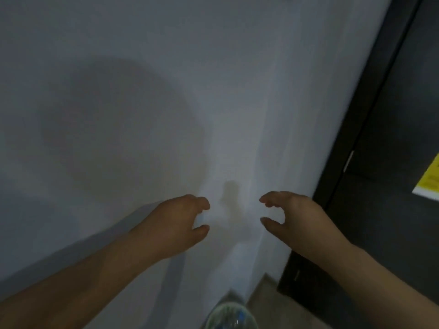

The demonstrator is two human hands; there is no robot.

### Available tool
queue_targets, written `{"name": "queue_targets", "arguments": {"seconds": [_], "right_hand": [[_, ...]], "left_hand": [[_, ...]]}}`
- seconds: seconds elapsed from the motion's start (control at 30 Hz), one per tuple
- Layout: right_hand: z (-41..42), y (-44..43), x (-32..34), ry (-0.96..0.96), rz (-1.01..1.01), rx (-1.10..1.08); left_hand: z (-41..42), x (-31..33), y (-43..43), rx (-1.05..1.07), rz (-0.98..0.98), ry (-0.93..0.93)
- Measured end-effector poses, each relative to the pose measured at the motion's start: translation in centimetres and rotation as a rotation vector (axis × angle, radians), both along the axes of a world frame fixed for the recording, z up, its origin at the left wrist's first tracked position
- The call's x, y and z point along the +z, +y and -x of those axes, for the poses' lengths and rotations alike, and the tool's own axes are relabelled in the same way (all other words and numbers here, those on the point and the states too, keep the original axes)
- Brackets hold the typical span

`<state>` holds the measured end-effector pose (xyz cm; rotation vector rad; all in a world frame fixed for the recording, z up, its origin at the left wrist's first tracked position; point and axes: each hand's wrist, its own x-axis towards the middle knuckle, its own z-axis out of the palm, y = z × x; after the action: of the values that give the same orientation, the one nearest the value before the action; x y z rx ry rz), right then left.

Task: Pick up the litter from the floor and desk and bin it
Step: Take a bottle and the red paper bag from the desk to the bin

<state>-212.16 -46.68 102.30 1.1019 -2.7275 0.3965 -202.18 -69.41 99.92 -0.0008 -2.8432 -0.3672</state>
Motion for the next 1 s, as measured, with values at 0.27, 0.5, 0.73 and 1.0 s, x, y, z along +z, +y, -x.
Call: {"name": "queue_targets", "arguments": {"seconds": [0.27,0.5,0.73,1.0], "right_hand": [[0.6,1.7,13.6,0.197,0.268,0.264],[-4.4,-6.2,15.3,0.133,0.337,0.703],[-19.4,-13.3,16.8,0.072,0.385,1.152],[-43.4,-13.3,17.9,-0.001,0.443,1.667]], "left_hand": [[-2.8,15.5,3.0,0.202,0.156,0.314],[-15.0,16.3,2.6,0.639,0.271,0.292],[-33.6,18.2,5.6,1.126,0.342,0.233],[-55.7,18.5,17.1,1.591,0.428,0.194]]}}
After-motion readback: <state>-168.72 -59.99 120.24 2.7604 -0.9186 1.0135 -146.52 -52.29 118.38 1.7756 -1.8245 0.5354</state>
